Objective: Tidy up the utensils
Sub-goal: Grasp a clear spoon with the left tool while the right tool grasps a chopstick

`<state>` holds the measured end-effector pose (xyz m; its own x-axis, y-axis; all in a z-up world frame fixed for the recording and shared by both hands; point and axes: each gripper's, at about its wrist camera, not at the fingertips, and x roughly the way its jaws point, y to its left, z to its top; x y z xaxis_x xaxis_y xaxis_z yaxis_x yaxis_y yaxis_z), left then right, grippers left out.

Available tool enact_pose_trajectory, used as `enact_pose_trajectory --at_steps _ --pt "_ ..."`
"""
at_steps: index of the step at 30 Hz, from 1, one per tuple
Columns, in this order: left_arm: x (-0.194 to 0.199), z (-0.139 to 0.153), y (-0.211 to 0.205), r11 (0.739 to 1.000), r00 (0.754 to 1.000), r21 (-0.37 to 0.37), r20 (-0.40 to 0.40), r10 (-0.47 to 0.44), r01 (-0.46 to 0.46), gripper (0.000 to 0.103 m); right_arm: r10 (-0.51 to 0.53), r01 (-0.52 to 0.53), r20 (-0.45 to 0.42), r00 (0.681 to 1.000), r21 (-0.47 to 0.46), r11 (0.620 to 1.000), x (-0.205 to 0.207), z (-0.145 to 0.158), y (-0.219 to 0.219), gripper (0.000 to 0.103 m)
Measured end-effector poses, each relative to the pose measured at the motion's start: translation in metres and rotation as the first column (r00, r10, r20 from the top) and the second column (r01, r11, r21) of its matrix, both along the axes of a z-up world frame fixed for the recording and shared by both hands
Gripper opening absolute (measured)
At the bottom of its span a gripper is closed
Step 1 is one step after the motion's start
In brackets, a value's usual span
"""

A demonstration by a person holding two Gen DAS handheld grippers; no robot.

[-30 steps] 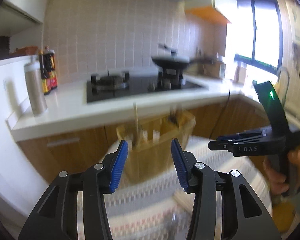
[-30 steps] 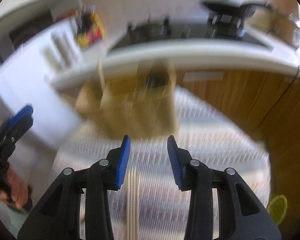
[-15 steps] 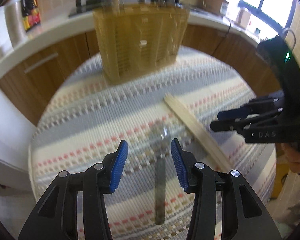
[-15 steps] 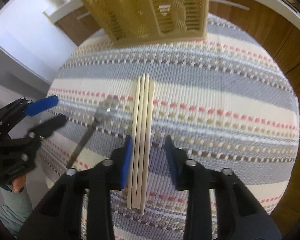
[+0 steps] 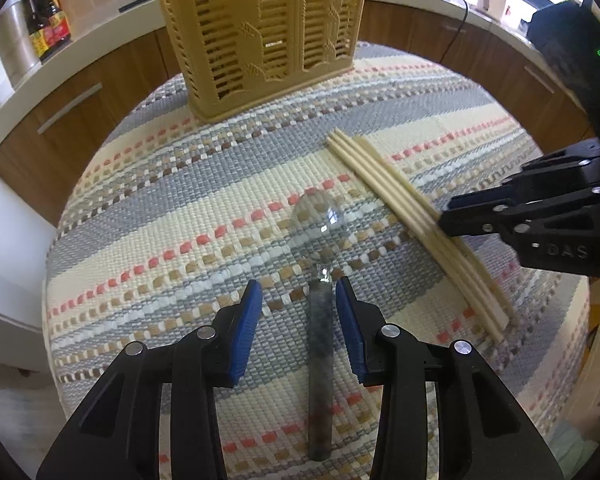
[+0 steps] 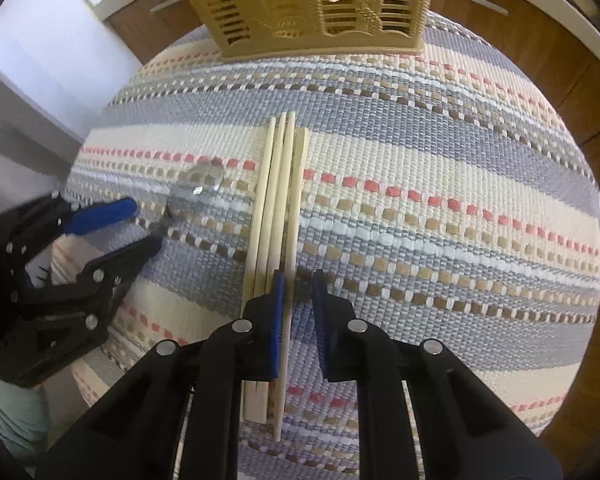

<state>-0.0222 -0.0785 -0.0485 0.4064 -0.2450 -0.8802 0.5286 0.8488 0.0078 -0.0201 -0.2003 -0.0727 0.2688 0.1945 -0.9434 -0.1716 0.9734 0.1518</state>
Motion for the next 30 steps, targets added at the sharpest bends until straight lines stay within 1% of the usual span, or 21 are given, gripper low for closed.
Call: enact_pose_trajectory --at_steps 2,4,5,6,9,13,18,19,21,22,23,25,26,28,30 --pt "-0.002 -0.003 -0.002 1.0 1.0 0.025 0.016 -0.006 0.006 0.034 0.01 -0.01 0.001 1.0 -0.037 0.999 -0.006 -0.002 0.007 0.012" --pt "-0.004 -0.003 -0.003 0.999 1.0 0.042 0.024 -0.007 0.006 0.029 0.002 -0.002 -0.004 1.0 -0.056 0.998 -0.008 -0.003 0.008 0.012" --pt "-0.004 -0.003 -0.004 0.999 1.0 0.048 0.025 -0.007 0.005 0.026 -0.002 0.001 -0.007 1.0 -0.051 0.999 -0.009 -0.004 0.006 0.012" --pt "-0.003 -0.003 -0.004 0.999 1.0 0.053 0.023 -0.007 0.006 0.025 -0.006 0.006 -0.014 1.0 -0.044 0.999 -0.009 -0.004 0.006 0.012" --pt "0.001 -0.002 -0.004 0.999 1.0 0.05 0.004 -0.002 0.002 0.026 -0.009 0.009 -0.041 0.999 -0.018 1.0 -0.01 -0.003 0.001 0.012" --pt "0.012 -0.002 -0.009 0.997 1.0 0.07 -0.017 -0.017 0.019 0.026 0.027 -0.03 -0.073 0.997 -0.046 0.998 0.002 0.001 0.004 0.012" --pt "0.024 0.0 -0.013 0.998 0.996 0.059 -0.087 -0.031 0.036 0.027 0.042 -0.05 -0.114 0.993 -0.067 0.997 0.021 0.001 0.011 0.012" --pt "0.026 0.0 -0.014 0.997 0.994 0.059 -0.099 -0.036 0.042 0.027 0.044 -0.053 -0.118 0.992 -0.072 0.996 0.03 0.0 0.014 0.012" --pt "0.029 0.0 -0.017 0.996 0.993 0.075 -0.106 -0.043 0.051 0.027 0.045 -0.053 -0.126 0.991 -0.065 0.996 0.038 0.001 0.012 0.012" --pt "0.029 0.0 -0.02 0.994 0.994 0.094 -0.103 -0.048 0.058 0.027 0.046 -0.054 -0.132 0.99 -0.058 0.997 0.041 0.001 0.012 0.012" --pt "0.029 0.0 -0.023 0.992 0.994 0.108 -0.098 -0.055 0.066 0.026 0.048 -0.056 -0.135 0.99 -0.055 0.997 0.045 0.001 0.012 0.012" --pt "0.03 0.0 -0.027 0.99 0.993 0.117 -0.1 -0.065 0.077 0.018 0.057 -0.065 -0.128 0.99 -0.065 0.996 0.047 0.001 0.015 0.01" --pt "0.029 0.0 -0.03 0.989 0.992 0.124 -0.101 -0.073 0.085 0.01 0.064 -0.074 -0.119 0.991 -0.081 0.994 0.046 0.001 0.015 0.009" --pt "0.028 0.0 -0.038 0.986 0.993 0.138 -0.09 -0.077 0.089 0.01 0.079 -0.089 -0.106 0.991 -0.101 0.991 0.045 0.003 0.017 0.004" --pt "0.027 0.001 -0.041 0.986 0.995 0.144 -0.072 -0.073 0.083 0.01 0.083 -0.093 -0.101 0.991 -0.092 0.991 0.044 0.003 0.02 0.004"
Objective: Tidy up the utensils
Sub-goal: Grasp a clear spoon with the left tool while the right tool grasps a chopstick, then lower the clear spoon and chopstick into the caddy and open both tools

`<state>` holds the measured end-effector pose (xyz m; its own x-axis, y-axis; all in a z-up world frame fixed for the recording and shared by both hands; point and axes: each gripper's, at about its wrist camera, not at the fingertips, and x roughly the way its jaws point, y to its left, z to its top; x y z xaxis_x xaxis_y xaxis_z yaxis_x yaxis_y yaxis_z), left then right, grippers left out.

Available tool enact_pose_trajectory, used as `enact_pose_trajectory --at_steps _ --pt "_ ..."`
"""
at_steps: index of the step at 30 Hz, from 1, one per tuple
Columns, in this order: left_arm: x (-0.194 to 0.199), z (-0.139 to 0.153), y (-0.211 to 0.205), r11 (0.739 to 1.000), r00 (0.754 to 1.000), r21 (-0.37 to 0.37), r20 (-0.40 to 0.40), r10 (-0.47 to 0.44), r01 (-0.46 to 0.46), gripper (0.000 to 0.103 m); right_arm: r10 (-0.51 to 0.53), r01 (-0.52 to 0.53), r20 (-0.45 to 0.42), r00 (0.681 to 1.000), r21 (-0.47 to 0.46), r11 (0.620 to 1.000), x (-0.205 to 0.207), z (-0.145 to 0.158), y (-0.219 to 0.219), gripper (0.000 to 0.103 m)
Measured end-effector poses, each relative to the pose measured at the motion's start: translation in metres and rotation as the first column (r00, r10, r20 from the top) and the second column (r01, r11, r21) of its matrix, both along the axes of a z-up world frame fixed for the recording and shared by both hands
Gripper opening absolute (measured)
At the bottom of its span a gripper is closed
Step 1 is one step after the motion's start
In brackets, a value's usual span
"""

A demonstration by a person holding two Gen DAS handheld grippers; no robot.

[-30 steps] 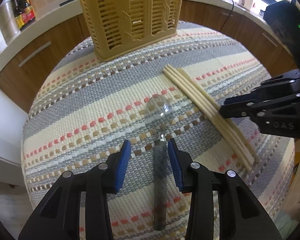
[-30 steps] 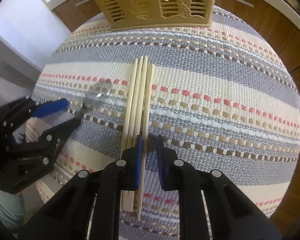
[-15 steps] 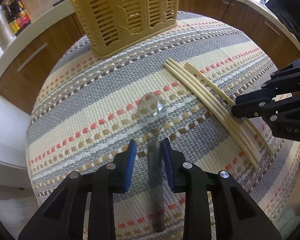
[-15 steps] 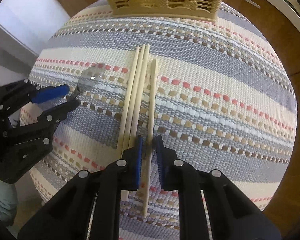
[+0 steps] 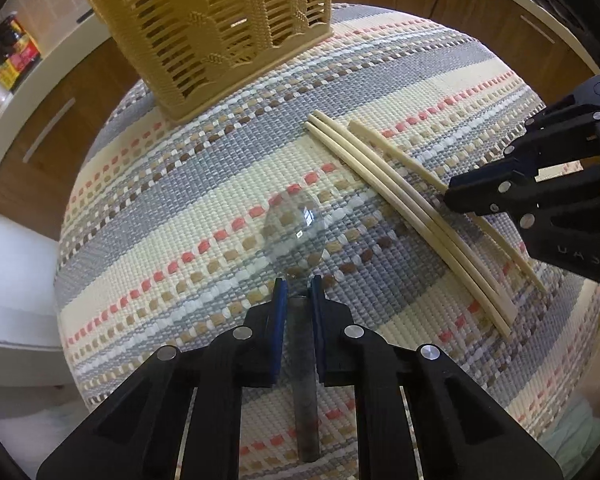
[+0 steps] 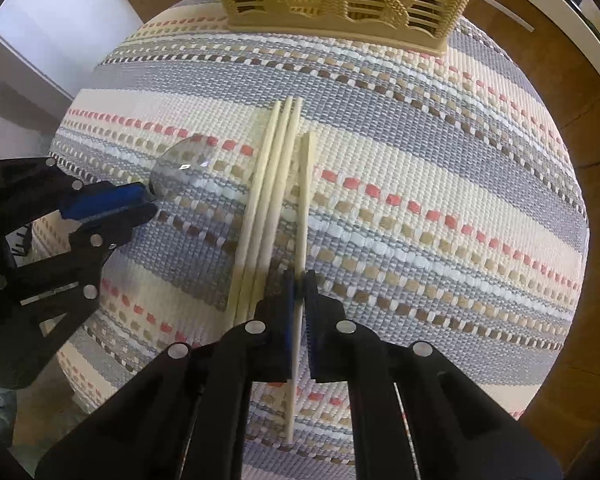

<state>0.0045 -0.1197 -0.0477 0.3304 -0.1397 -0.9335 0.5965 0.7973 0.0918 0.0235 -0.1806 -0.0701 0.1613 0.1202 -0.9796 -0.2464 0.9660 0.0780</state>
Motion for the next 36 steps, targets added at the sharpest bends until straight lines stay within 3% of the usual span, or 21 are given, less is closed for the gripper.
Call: enact_pose_trajectory --at_steps 5,12,19,25,30,36 --pt "-0.016 0.013 -0.003 1.0 0.995 -0.017 0.095 0.014 -0.013 0.01 -0.002 0.001 0.041 0.999 0.008 1.0 -0.005 0.007 0.0 0.003" --pt "-0.022 0.054 0.009 0.992 0.983 -0.125 0.176 0.053 -0.031 0.01 -0.018 0.011 0.125 0.992 0.053 0.999 -0.006 0.042 -0.011 0.003" --pt "-0.02 0.105 0.031 0.967 0.955 -0.252 0.274 0.115 -0.044 0.01 -0.026 0.001 0.218 0.976 0.113 0.994 -0.015 0.083 -0.025 0.003" --pt "-0.014 0.141 0.049 0.935 0.923 -0.349 0.339 0.183 -0.057 0.01 -0.063 -0.015 0.328 0.943 0.231 0.973 -0.026 0.124 -0.035 0.003" --pt "-0.016 0.176 0.062 0.882 0.892 -0.469 0.379 0.246 -0.044 0.01 -0.119 -0.059 0.476 0.871 0.343 0.937 -0.042 0.161 -0.049 0.003" --pt "-0.018 0.211 0.068 0.809 0.843 -0.587 0.446 0.302 0.02 0.01 -0.235 -0.164 0.678 0.697 0.469 0.868 -0.066 0.213 -0.076 0.003"
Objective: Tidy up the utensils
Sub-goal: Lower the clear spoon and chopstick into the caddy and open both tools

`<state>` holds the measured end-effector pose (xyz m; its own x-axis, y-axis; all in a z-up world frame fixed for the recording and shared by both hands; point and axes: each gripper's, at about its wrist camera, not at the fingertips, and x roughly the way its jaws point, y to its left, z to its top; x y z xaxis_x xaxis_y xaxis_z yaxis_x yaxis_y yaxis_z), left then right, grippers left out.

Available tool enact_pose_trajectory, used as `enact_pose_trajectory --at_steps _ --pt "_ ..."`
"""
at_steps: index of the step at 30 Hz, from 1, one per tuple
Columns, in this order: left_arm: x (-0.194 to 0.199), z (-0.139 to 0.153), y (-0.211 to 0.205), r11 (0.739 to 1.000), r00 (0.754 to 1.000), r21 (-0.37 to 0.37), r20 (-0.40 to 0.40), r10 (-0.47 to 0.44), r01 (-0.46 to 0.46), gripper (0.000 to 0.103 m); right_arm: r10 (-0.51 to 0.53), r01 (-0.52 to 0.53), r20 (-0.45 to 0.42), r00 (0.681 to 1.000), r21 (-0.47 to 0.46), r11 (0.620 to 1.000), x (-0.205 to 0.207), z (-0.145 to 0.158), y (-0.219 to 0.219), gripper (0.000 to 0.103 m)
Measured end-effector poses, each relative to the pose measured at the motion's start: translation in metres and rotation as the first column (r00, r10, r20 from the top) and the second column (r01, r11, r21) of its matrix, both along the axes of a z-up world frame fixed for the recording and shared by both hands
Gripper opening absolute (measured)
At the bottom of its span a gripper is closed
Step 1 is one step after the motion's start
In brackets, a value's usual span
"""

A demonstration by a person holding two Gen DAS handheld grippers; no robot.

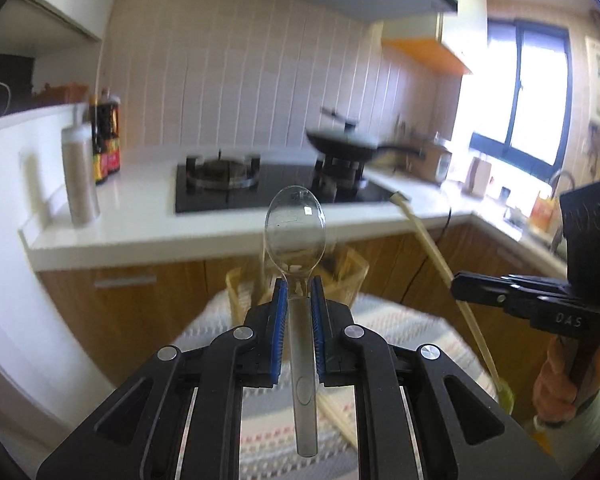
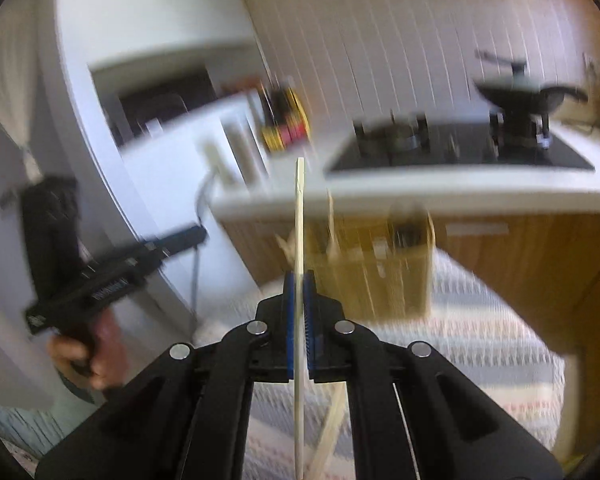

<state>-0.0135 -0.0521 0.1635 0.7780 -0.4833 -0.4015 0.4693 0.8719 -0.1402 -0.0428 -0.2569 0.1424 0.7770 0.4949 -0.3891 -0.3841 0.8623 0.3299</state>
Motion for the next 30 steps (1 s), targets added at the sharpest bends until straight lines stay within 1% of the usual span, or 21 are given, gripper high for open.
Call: enact_pose_trajectory --at_steps 3,7,10,12,14,18,23,30 --pt "-0.002 0.01 -0.002 0.999 0.999 -0.035 0.046 -0.006 0.007 0.01 -0.029 0.023 0.144 0.989 0.047 0.999 -0.016 0.015 -0.007 0.003" --pt "0.006 0.014 -0.005 0.999 0.997 -0.047 0.078 0.003 0.001 0.01 -0.061 0.041 0.214 0.975 0.095 0.995 -0.017 0.02 -0.017 0.003" --pt "0.018 0.016 -0.001 0.996 0.995 -0.093 0.103 0.003 0.007 0.01 -0.105 0.081 0.238 0.966 0.107 0.991 -0.009 0.021 -0.024 0.003" --pt "0.029 0.019 0.001 0.992 0.993 -0.126 0.118 0.011 0.004 0.01 -0.157 0.134 0.259 0.953 0.105 0.985 0.002 0.024 -0.028 0.003" --pt "0.043 0.019 0.0 0.991 0.991 -0.134 0.129 0.027 -0.01 0.01 -0.19 0.169 0.267 0.945 0.098 0.981 0.014 0.023 -0.033 0.003" --pt "0.069 0.016 -0.004 0.989 0.99 -0.149 0.134 0.035 -0.015 0.01 -0.247 0.238 0.264 0.932 0.065 0.969 0.055 0.013 -0.038 0.003" --pt "0.098 0.003 -0.01 0.991 0.988 -0.13 0.143 0.063 -0.044 0.01 -0.265 0.264 0.245 0.933 0.038 0.964 0.109 -0.006 -0.042 0.003" --pt "0.133 -0.019 -0.007 0.988 0.988 -0.141 0.128 0.086 -0.067 0.01 -0.282 0.276 0.231 0.931 0.058 0.959 0.166 -0.027 -0.049 0.003"
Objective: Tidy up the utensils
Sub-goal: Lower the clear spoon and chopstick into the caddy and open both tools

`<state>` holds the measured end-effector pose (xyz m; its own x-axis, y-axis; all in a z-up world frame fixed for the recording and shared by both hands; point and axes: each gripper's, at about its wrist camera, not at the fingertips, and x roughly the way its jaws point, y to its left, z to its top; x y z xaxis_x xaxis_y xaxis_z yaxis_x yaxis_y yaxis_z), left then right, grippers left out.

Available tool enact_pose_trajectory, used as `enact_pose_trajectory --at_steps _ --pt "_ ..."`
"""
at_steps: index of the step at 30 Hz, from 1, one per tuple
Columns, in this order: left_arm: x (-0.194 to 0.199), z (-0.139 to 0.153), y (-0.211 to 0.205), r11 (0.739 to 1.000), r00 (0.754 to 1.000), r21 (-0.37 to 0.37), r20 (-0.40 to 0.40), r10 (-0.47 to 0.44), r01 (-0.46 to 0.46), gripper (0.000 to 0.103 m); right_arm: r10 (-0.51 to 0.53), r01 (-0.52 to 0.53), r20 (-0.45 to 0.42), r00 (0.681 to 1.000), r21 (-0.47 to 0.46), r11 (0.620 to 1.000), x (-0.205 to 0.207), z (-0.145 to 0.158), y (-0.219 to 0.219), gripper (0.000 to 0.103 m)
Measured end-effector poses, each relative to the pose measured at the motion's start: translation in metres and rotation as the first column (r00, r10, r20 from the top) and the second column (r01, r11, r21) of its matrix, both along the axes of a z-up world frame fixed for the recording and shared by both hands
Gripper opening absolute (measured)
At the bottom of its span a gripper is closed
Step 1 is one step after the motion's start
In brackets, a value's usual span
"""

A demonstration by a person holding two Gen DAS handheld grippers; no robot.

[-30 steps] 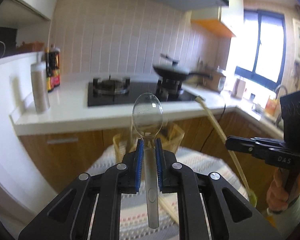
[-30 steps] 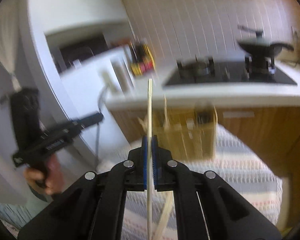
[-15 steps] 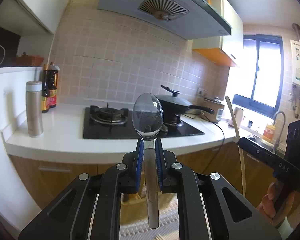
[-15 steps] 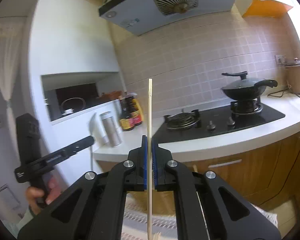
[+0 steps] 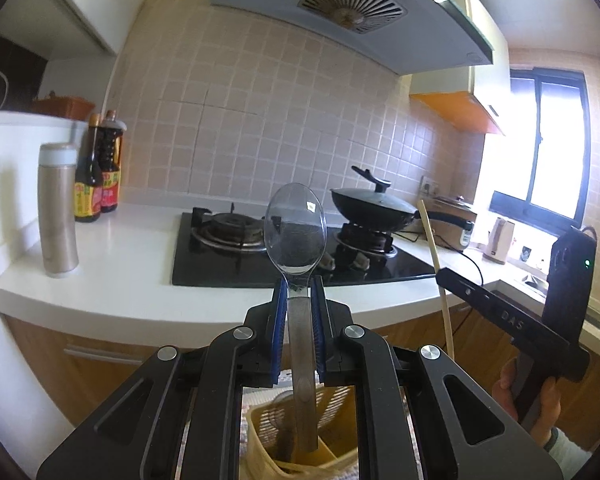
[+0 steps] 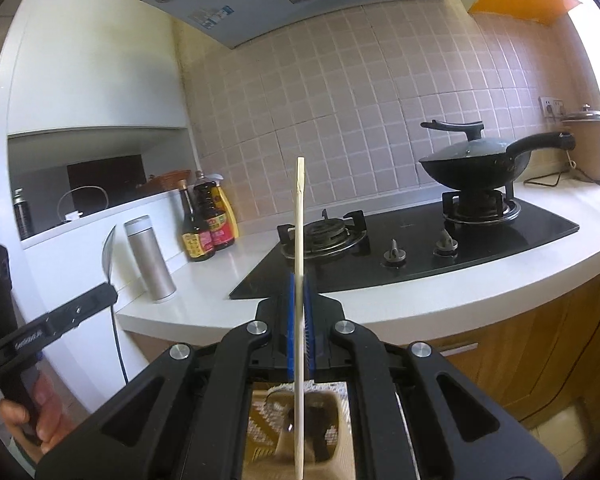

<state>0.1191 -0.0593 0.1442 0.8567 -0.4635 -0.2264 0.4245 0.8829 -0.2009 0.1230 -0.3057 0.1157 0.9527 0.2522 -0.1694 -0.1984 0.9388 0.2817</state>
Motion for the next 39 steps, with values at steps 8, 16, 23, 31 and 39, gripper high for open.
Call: enact_pose_trajectory --at_steps 8,16,23,31,39 --pt "0.017 -0.02 0.004 1.0 1.0 -0.02 -0.003 0.014 -0.014 0.01 -0.017 0.017 0.016 1.0 -0.045 0.999 0.025 -0.021 0.014 0.003" --pt "0.022 -0.046 0.005 0.999 1.0 -0.039 -0.023 0.016 -0.017 0.01 -0.036 0.039 0.053 0.998 -0.052 0.998 0.021 -0.033 0.016 0.003" --pt "0.021 -0.055 0.005 0.999 1.0 -0.032 -0.026 0.011 -0.012 0.01 -0.038 0.039 0.078 0.996 -0.022 0.999 0.018 -0.039 0.011 0.003" --pt "0.02 -0.059 0.003 1.0 1.0 -0.016 -0.025 0.0 -0.001 0.011 -0.056 0.061 0.098 0.994 -0.048 0.997 0.008 -0.046 0.015 0.003" --pt "0.015 -0.062 0.002 1.0 0.999 -0.005 -0.026 -0.021 0.021 0.013 -0.044 0.048 0.076 0.996 -0.059 0.997 -0.012 -0.047 0.012 0.004"
